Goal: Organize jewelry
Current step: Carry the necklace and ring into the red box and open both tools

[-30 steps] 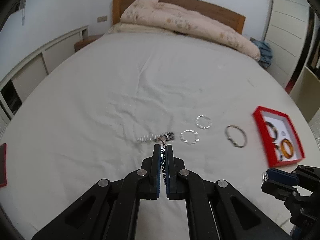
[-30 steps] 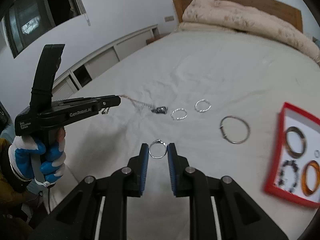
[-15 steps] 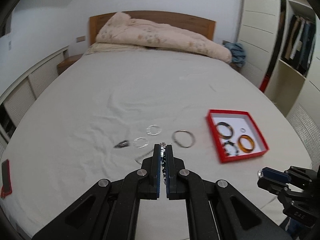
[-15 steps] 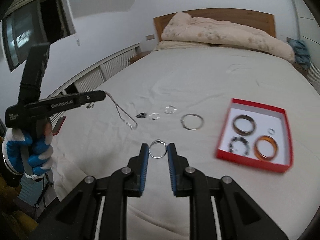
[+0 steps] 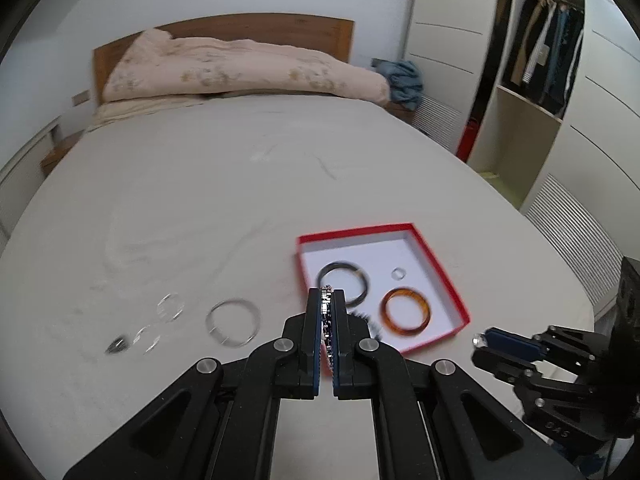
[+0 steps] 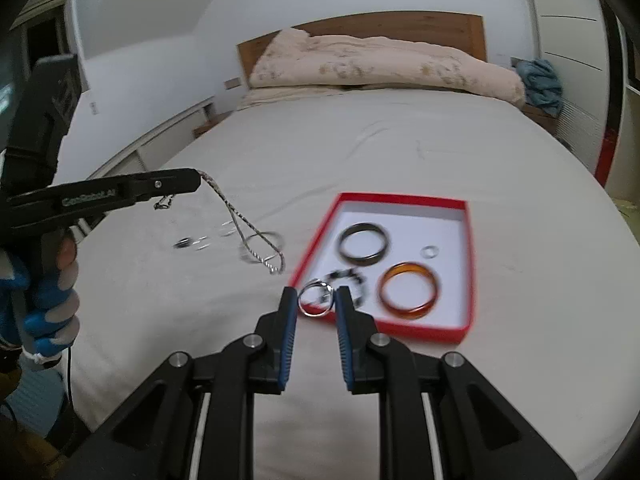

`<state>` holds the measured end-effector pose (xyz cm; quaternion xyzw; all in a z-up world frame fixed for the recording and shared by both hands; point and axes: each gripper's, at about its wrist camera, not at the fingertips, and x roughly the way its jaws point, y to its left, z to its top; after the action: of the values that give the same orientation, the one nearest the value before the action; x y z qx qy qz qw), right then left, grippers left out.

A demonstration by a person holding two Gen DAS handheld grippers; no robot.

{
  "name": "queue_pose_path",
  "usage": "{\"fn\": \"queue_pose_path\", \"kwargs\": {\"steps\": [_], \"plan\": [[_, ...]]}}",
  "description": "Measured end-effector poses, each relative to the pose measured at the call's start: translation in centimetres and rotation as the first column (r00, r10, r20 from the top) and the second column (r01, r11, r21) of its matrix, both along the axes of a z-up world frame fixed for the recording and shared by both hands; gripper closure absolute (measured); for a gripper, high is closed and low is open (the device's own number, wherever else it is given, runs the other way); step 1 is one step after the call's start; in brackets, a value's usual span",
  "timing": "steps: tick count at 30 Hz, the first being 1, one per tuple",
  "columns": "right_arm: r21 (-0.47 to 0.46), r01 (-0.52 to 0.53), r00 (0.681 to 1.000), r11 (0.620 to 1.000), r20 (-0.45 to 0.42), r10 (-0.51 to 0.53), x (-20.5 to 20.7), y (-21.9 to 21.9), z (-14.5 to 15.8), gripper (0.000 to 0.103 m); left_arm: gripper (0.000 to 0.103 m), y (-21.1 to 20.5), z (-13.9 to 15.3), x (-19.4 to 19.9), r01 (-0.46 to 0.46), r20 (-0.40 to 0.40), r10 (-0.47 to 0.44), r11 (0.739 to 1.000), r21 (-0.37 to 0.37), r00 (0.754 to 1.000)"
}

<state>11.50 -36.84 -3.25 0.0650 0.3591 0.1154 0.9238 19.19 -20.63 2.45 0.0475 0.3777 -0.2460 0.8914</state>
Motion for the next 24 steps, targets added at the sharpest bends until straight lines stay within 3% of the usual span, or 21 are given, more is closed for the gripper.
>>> {"fn": "queue_pose_path", "kwargs": {"steps": [10,16,24], "plan": [[-0.032,0.039,0.999,0.999,-0.005,-0.039,10.6,-5.1,-2.1,0.085,0.099,-7.9,-2.0,8.2,0.040,-0.009,-0.039,0.999,0.013,0.999],[-0.054,0.020,0.997,0.998,-0.067,-0.024,17.0,-6.9,-5.7,0.085,0.099,-10.2,-6.8,12.6,0.023,-0.074,-0.019,0.998,0.054,0.997],[-0.097,-0.048,0.979,0.994,-0.201,0.028,20.9,-7.7,-9.8,0.085,0.099,-11.4,-14.2,13.5,0.030,-0.201,-0.004,0.992,0.122,0.980]]}}
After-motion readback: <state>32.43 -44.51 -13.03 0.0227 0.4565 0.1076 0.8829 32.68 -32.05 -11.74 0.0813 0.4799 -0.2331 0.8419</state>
